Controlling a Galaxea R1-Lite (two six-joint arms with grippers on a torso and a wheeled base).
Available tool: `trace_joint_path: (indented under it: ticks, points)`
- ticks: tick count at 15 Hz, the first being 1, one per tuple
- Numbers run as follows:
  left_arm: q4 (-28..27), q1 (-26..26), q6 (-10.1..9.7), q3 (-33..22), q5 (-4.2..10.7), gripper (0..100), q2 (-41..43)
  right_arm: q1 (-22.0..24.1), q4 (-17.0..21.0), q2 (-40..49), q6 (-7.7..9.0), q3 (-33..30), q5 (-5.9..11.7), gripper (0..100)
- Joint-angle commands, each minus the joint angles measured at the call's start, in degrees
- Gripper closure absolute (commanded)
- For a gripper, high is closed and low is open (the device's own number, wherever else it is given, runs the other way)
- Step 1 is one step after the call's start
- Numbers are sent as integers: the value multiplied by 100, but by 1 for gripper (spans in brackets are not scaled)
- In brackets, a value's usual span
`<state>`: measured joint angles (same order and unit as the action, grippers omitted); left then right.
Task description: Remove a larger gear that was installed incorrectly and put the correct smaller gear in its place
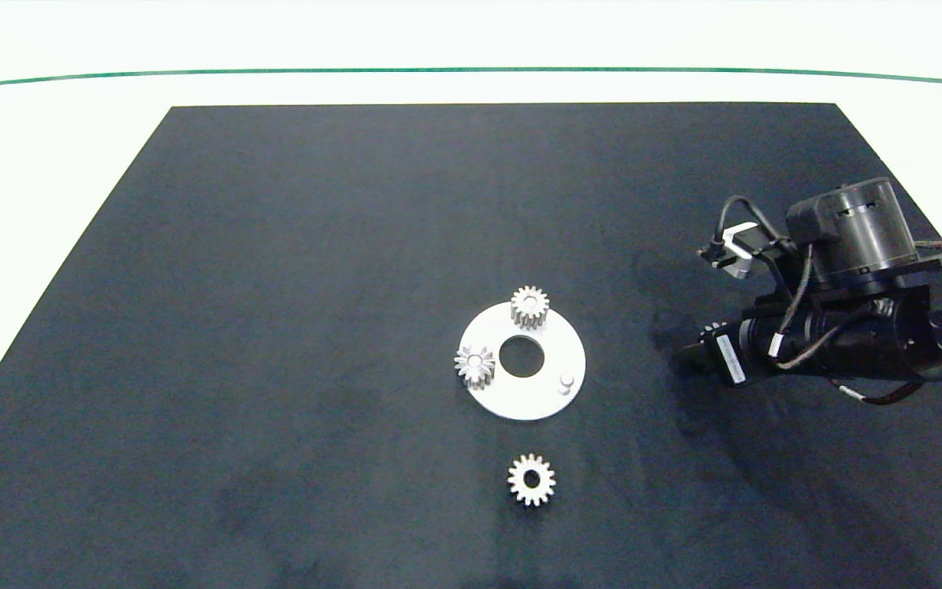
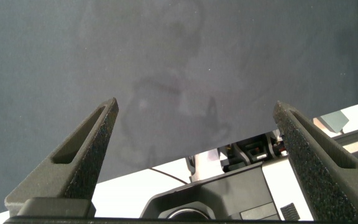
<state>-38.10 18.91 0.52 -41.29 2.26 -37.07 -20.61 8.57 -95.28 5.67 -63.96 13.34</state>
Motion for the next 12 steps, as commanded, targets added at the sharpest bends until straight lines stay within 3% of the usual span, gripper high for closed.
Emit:
trace_joint_path:
  ticks: [1,2,3,6,11,12]
  points:
    - [-22,-1,0,16,3,0,7,14,4,-78,4,42,2,72]
    - [-22,-1,0,16,3,0,7,5,4,-78,13,68,-7,72]
    - [-14,-1,0,16,3,0,7,5,4,-69,13,95,-7,0]
    - [-14,-1,0,7,3,0,16,-4,-101,-61,13,121,20,0]
    - [-22,8,-61,51,3,0,16,-39,-84,379,75,473,-156,0]
    - [-14,8,-79,68,3,0,16,-57,-57,563,92,517,-261,0]
